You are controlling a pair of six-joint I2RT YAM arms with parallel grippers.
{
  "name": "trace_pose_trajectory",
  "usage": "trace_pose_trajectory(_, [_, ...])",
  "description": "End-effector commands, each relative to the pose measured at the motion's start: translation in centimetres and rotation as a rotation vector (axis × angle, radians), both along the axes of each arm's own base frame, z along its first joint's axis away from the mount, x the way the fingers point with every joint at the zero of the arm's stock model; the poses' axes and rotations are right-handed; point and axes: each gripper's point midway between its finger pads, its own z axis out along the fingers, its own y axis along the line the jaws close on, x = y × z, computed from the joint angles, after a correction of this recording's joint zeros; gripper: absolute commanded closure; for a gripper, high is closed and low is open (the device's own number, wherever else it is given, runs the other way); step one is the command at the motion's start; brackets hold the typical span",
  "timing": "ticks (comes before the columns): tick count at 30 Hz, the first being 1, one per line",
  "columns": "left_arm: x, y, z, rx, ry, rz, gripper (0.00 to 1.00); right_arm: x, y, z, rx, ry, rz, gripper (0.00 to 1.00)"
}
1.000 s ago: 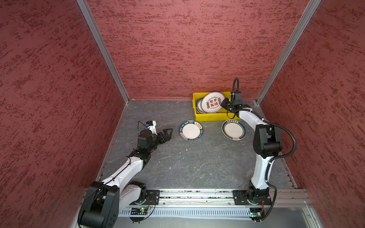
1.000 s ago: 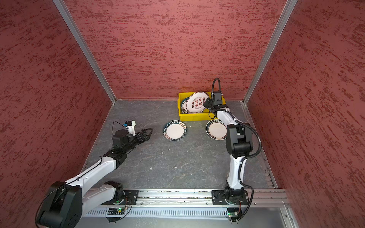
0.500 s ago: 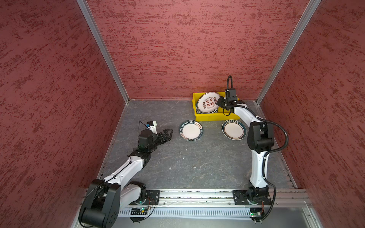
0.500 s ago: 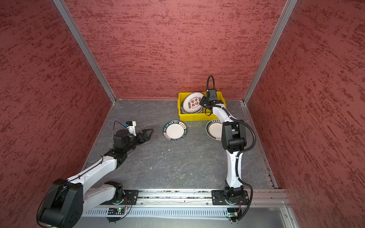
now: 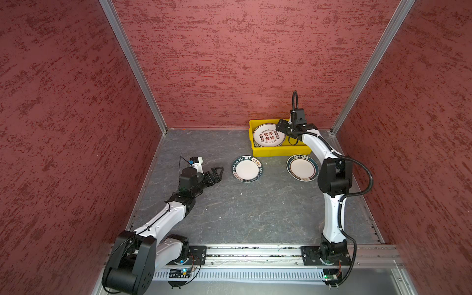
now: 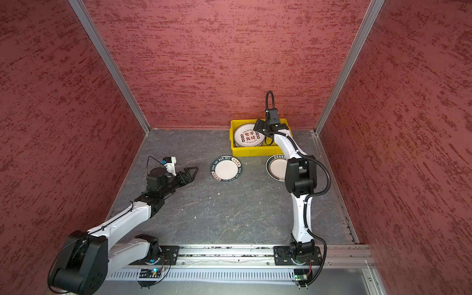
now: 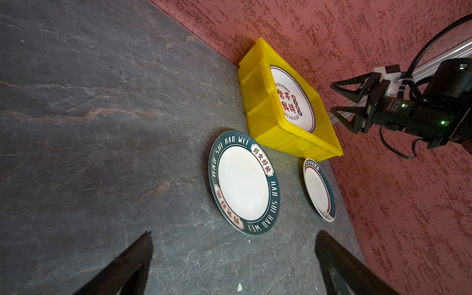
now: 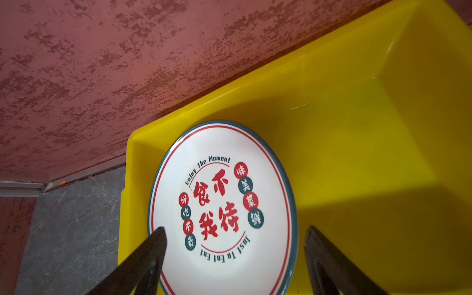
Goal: Place the plates into the plastic bin on the countertop
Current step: Place the plate in the plastic bin.
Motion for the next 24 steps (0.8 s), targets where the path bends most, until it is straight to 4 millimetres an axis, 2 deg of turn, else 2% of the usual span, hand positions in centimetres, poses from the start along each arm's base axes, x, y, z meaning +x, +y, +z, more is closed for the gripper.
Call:
trace_pose_trajectory(1, [0.2, -0.2, 1.0, -0.002, -0.040, -0.023, 0.01, -1.8, -1.9, 4.2, -0.052, -0.057, -0.018, 0.12])
trace_pose_trajectory(4, [0.1, -0.4, 0.9, -0.008, -0.037, -0.032, 0.01, -3.9, -3.2, 5.4, -0.026, -0.075, -0.023, 0.12])
trace_pose_trajectory(5, [0.2, -0.5, 0.9, -0.012, -0.034, -0.038, 0.01, -4.6, -3.9, 6.4, -0.011, -0.096, -0.030, 0.12])
trace_pose_trajectory(8, [0.2, -1.0, 1.0, -0.034, -0.038, -0.062, 0.01, -7.7, -6.2, 7.0, 0.034, -0.114, -0.072, 0.12])
trace_pose_trajectory(13, [0.0, -2.4, 1.7, -0.079, -0.071, -0.137, 0.01, -13.9, -11.4, 6.0, 0.186, -0.135, -0.166, 0.12])
trace_pose_trajectory(16, [-0.2, -3.3, 2.4, -0.102, -0.106, -0.183, 0.01, -17.4, -14.8, 4.2, 0.254, -0.122, -0.239, 0.13])
trace_pose_trajectory(18, [-0.3, -3.9, 2.9, -0.129, -0.121, -0.208, 0.01, -19.2, -16.5, 1.9, 0.271, -0.079, -0.293, 0.14])
trace_pose_trajectory(24, [-0.5, -5.4, 3.0, -0.201, -0.133, -0.287, 0.01, -22.2, -17.2, -5.3, 0.385, 0.066, -0.317, 0.16])
